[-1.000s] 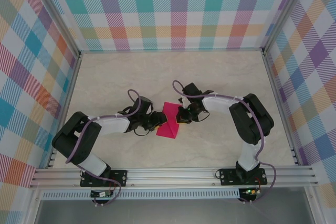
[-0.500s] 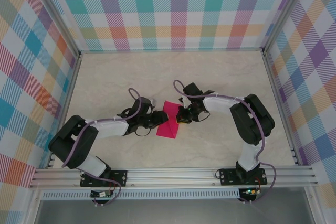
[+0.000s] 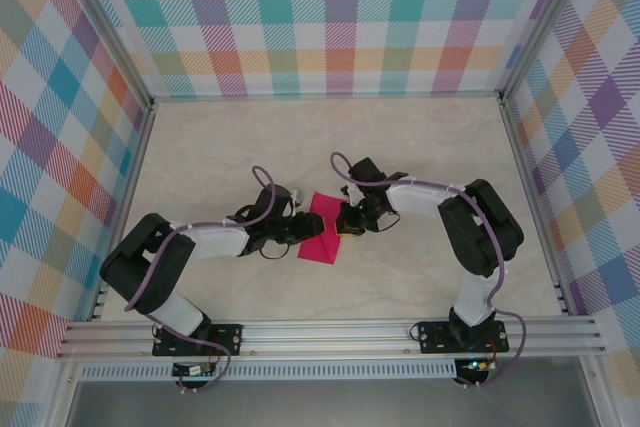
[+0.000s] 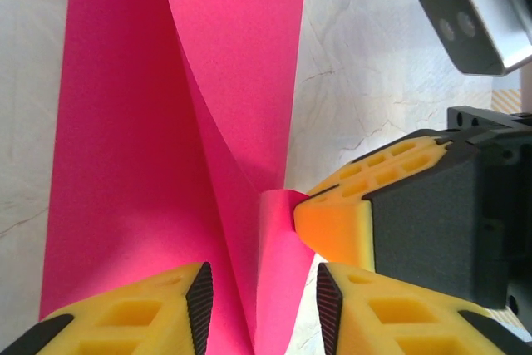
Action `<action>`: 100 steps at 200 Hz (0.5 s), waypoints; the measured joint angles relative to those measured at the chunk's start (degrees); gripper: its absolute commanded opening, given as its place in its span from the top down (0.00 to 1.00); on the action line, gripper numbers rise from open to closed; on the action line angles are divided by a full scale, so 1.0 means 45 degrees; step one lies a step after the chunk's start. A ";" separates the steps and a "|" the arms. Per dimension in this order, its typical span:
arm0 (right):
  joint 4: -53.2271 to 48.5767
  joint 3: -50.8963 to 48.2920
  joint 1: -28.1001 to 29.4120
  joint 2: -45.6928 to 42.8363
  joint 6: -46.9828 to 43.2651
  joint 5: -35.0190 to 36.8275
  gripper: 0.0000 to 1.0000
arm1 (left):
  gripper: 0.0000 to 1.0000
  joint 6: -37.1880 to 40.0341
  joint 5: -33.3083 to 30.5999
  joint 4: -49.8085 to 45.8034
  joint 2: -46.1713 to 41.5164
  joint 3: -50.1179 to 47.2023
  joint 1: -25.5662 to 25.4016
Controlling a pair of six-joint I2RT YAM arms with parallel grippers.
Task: Fold a paper plane with a square sheet of paper (pick it up from the middle)
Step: Turn over the paper at the center of the table.
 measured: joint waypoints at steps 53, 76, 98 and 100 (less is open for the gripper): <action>-0.0049 0.0029 -0.0015 0.0000 0.0180 -0.0005 0.70 | 0.75 0.0515 0.0583 0.0058 0.1205 0.0699 -0.0010; -0.0151 0.0044 -0.0151 -0.0301 0.0495 0.0068 0.48 | 0.85 0.0641 0.0651 0.0092 0.1273 0.0699 -0.0015; -0.0253 -0.0024 -0.0442 -0.1268 0.0719 0.0316 0.41 | 0.93 0.0908 0.0607 0.0087 0.1273 0.0709 -0.0015; -0.0257 -0.0034 -0.0476 -0.1379 0.0724 0.0330 0.40 | 0.94 0.0913 0.0607 0.0087 0.1273 0.0709 -0.0019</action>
